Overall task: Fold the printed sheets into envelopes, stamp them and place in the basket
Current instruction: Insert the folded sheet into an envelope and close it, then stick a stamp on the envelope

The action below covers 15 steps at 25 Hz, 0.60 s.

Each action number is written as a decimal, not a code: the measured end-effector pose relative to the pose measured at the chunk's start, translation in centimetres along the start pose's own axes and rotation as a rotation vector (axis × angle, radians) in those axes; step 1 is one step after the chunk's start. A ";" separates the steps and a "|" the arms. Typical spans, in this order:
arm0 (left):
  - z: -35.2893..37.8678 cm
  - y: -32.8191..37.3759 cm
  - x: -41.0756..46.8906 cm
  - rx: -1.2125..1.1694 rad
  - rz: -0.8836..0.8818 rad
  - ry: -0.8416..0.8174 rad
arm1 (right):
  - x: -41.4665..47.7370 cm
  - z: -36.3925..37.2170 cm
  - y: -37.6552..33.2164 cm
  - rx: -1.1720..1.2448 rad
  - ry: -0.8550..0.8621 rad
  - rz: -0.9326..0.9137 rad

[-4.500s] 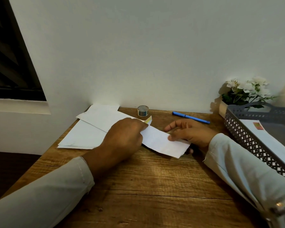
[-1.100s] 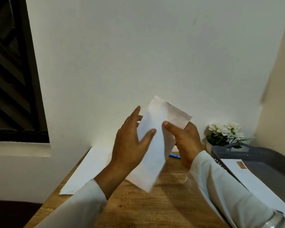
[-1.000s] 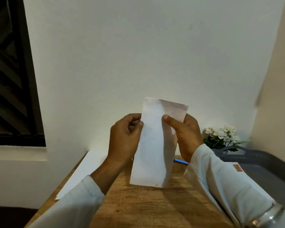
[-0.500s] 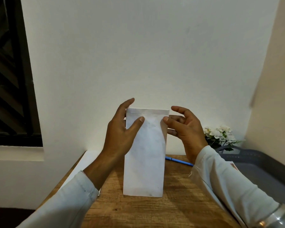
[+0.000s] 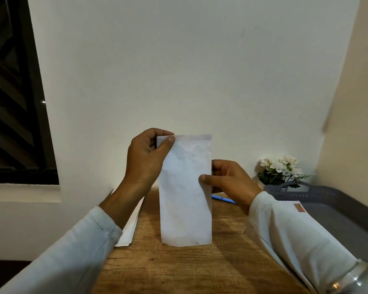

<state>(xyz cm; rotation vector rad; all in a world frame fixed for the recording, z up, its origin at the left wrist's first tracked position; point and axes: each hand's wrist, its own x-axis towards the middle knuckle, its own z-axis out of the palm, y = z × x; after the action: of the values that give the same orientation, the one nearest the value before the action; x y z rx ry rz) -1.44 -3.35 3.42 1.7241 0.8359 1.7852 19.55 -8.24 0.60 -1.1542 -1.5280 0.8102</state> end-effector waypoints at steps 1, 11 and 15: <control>-0.2 0.1 0.1 -0.010 0.000 0.003 | 0.1 -0.2 -0.2 -0.003 0.019 -0.014; -0.5 -6.2 -4.1 0.267 -0.176 -0.190 | 0.0 -1.2 4.4 -0.187 0.073 0.135; -0.1 -8.8 -7.1 0.411 -0.214 -0.311 | -0.6 -0.9 7.3 -0.330 0.082 0.211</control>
<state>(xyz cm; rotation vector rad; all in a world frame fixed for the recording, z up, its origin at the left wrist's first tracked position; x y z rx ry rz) -1.63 -2.57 -7.88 2.0082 1.2545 1.2222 22.39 -6.55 -6.01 -1.5925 -1.5248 0.6523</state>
